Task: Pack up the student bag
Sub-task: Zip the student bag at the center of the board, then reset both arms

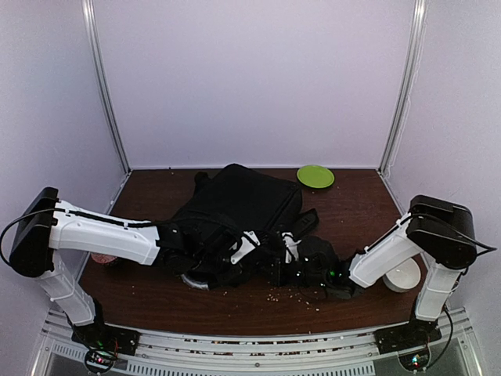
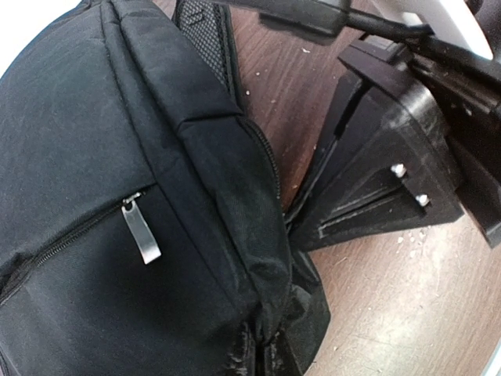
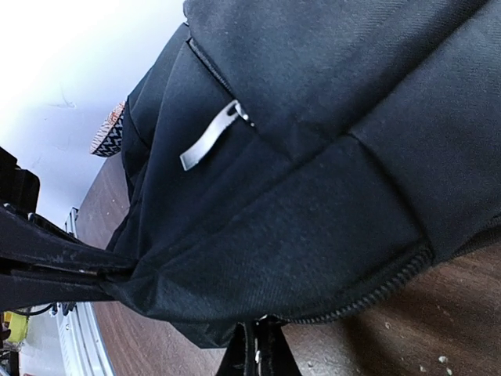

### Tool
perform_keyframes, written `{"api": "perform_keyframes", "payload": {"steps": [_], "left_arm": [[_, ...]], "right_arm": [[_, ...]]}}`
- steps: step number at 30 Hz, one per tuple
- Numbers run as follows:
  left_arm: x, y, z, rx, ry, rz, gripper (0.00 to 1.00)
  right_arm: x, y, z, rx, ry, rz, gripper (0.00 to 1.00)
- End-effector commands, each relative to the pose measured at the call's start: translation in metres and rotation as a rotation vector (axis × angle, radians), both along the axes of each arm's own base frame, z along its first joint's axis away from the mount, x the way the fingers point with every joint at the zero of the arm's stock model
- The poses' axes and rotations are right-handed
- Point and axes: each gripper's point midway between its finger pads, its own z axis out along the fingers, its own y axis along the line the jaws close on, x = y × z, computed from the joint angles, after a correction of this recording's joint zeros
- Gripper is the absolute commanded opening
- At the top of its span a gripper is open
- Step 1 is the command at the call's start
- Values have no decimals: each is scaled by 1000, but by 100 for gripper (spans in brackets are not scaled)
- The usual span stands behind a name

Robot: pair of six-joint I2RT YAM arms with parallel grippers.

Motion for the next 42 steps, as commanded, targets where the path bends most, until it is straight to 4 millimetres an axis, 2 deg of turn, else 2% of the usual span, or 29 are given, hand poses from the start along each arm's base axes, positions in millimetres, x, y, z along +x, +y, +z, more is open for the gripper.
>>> {"api": "perform_keyframes", "payload": {"steps": [1, 4, 15, 17, 19, 21, 23, 24, 25, 26, 29, 32, 34, 36, 37, 39, 42], "left_arm": [[-4, -3, 6, -23, 17, -9, 0], [-4, -1, 4, -17, 19, -8, 0], [-8, 9, -5, 1, 30, 0, 0], [-7, 9, -6, 1, 29, 5, 0], [-5, 7, -5, 7, 29, 15, 2], [-1, 5, 3, -6, 21, 37, 39], [5, 4, 18, -51, -12, 71, 64], [9, 5, 29, -81, -36, 91, 84], [12, 7, 42, -115, -60, 112, 96], [16, 9, 55, -159, -80, 138, 98], [37, 32, 90, -296, -65, 274, 98], [68, 76, 103, -455, 79, 441, 98], [82, 107, 110, -555, 112, 527, 98], [94, 138, 119, -615, 72, 631, 98], [95, 150, 124, -628, 49, 669, 98], [97, 166, 129, -628, 7, 724, 98], [96, 173, 132, -621, -19, 743, 98]], "right_arm": [[12, -20, 3, 4, -4, -106, 0], [19, -28, 5, 39, 15, -149, 0], [57, -80, -10, 115, 102, -353, 0], [60, -79, -6, 139, 94, -334, 0], [55, -74, 4, 145, 71, -283, 27], [46, -75, 9, 127, 52, -261, 47], [38, -83, 14, 97, 26, -258, 56], [35, -89, 15, 75, 17, -265, 60], [32, -95, 21, 63, -3, -270, 63], [28, -103, 20, 26, -10, -275, 66], [28, -132, 33, -101, -57, -345, 69], [34, -174, 63, -220, -155, -491, 73], [36, -207, 84, -248, -220, -618, 83], [37, -240, 103, -242, -261, -740, 99], [36, -253, 115, -230, -276, -785, 100], [35, -268, 123, -259, -277, -819, 100], [32, -276, 128, -277, -283, -827, 99]]}}
